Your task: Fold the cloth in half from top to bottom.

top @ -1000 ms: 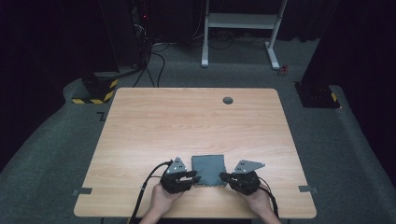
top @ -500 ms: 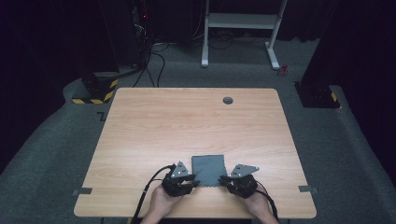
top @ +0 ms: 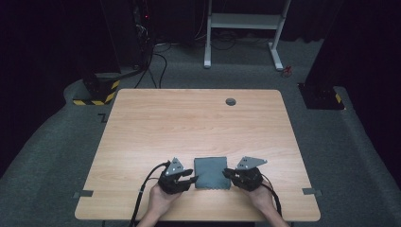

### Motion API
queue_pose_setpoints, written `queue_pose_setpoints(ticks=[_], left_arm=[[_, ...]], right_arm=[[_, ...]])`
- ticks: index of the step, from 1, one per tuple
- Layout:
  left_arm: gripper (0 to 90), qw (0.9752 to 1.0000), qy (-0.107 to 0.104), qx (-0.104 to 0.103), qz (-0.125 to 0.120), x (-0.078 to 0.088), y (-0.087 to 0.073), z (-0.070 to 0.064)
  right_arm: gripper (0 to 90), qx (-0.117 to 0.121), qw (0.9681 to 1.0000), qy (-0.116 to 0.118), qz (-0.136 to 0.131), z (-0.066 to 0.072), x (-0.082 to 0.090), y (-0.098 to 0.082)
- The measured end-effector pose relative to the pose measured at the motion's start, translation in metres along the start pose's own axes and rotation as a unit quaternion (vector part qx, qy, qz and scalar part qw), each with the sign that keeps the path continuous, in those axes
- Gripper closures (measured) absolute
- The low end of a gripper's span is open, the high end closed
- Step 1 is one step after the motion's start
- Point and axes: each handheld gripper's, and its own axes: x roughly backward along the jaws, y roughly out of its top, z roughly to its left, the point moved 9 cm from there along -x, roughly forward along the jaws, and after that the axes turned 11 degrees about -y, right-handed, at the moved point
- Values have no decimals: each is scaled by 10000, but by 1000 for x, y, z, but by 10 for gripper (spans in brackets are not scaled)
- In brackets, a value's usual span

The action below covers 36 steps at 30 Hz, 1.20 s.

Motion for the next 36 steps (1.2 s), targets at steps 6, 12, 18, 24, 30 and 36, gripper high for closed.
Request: queue_pose_setpoints(ticks=[6,12,18,24,30,36], left_arm=[[626,9999,-3,118,-60,-19,25,15],[634,9997,134,213,81,-36,29,30],[641,9984,432,206,293,-40,19,45],[641,9965,671,410,289,-30,9,64],[613,9960,723,498,173,-25,12,64],[549,9952,777,553,203,-31,19,64]], right_arm=[[861,-351,9993,-114,81,-16,-25,14],[869,-596,9979,-191,157,-23,-45,20],[869,-644,9973,-178,305,-22,-61,20],[869,-669,9967,-206,410,-27,-63,14],[777,-767,9957,-360,372,-37,-56,14],[686,-776,9951,-515,333,-46,-54,15]])
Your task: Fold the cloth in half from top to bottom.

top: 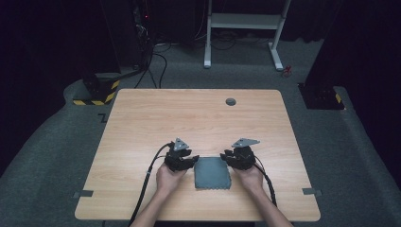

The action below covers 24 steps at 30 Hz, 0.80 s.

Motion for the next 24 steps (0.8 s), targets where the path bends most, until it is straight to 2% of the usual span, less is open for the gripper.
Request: queue_pose_setpoints(ticks=[3,5,9,12,14,16,18,19,21,24], left_arm=[[550,9998,38,-32,183,-6,-3,2],[550,9998,67,-43,201,-6,-3,1],[558,9989,133,-276,359,-6,-4,0],[630,9985,49,-289,463,-6,-4,-4],[712,9984,-99,-266,489,-7,-4,-7],[794,9981,-204,-237,540,-7,-4,-9],[838,9977,-269,-279,551,-7,-4,-9],[849,9976,-290,-300,552,-7,-4,-9],[860,9976,-332,-299,535,-7,-3,-8],[866,9976,-295,-328,540,-8,1,-5]], right_arm=[[690,44,9999,28,128,0,-4,-3],[711,26,9998,49,188,1,-5,-5],[773,202,9995,83,229,2,-4,-5],[831,332,9989,163,273,4,-4,-5],[855,339,9988,224,282,4,-4,-5],[867,353,9988,214,275,5,-4,-5],[871,399,9987,178,258,5,-4,-5],[873,445,9986,167,228,5,-4,-4],[874,392,9988,160,226,5,-2,-3],[875,365,9991,156,167,4,-1,0]])
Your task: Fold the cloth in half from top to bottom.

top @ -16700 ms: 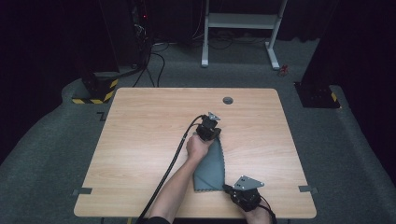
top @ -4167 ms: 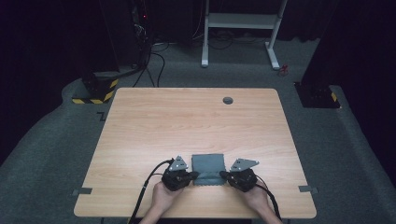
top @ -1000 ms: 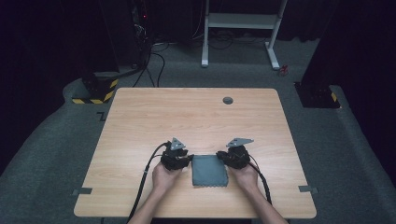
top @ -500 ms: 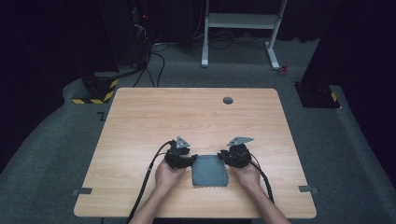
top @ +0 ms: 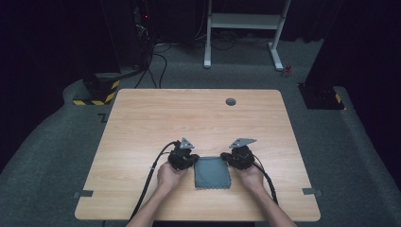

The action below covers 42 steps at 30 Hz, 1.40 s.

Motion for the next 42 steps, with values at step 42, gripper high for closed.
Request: queue_pose_setpoints(ticks=[42], left_arm=[[549,9970,741,-193,-95,2,6,33]], right_arm=[[738,-192,9985,-510,23,-18,-21,14]])
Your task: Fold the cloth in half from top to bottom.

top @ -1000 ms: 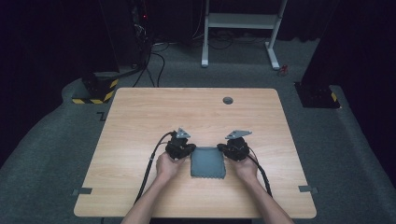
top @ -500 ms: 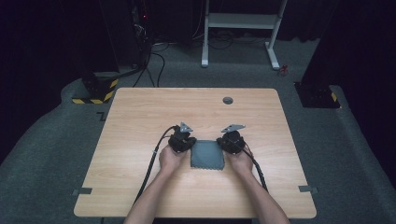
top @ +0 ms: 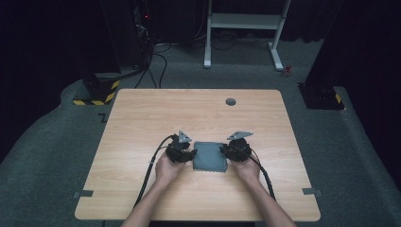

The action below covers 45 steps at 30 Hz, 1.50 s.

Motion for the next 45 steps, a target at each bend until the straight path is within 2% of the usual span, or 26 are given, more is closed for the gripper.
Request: queue_pose_setpoints(ticks=[4,6,8,10,13,15,16,18,19,23,28,31,36,45], left_arm=[[548,9999,88,37,-54,4,-4,-2],[530,9998,-13,131,-125,8,-6,-6],[522,9992,-169,189,-308,15,-6,-12],[520,9987,-293,180,-373,21,-8,-21],[516,9990,-335,55,-286,23,-15,-30],[513,9992,-328,70,-205,20,-21,-32],[513,9995,-266,13,-160,19,-23,-31],[509,9994,-271,9,-210,18,-26,-31],[507,9993,-295,44,-220,19,-27,-32],[492,9992,-291,61,-260,23,-29,-31],[471,9968,-475,331,-556,30,-27,-31],[461,9958,-443,406,-691,35,-25,-29],[443,9949,-387,351,-868,49,-25,-25],[423,9921,-288,525,-1104,75,-33,-16]], right_arm=[[725,-86,9999,54,-28,0,5,-8],[718,-125,9999,45,-19,-2,8,-9],[713,-166,9997,133,-133,0,15,-8],[707,-103,9995,226,-189,6,22,-10],[698,139,9994,256,-194,16,28,-15],[691,267,9992,230,-176,20,30,-20],[689,308,9992,207,-132,21,30,-22],[684,344,9992,173,-88,21,29,-28],[681,284,9993,196,-118,21,29,-29],[674,184,9995,212,-120,18,33,-33],[669,40,9994,249,-239,15,39,-33],[663,-25,9991,236,-348,12,46,-32],[645,-141,9984,139,-531,1,60,-33],[627,-391,9965,-36,-732,-22,85,-42]])
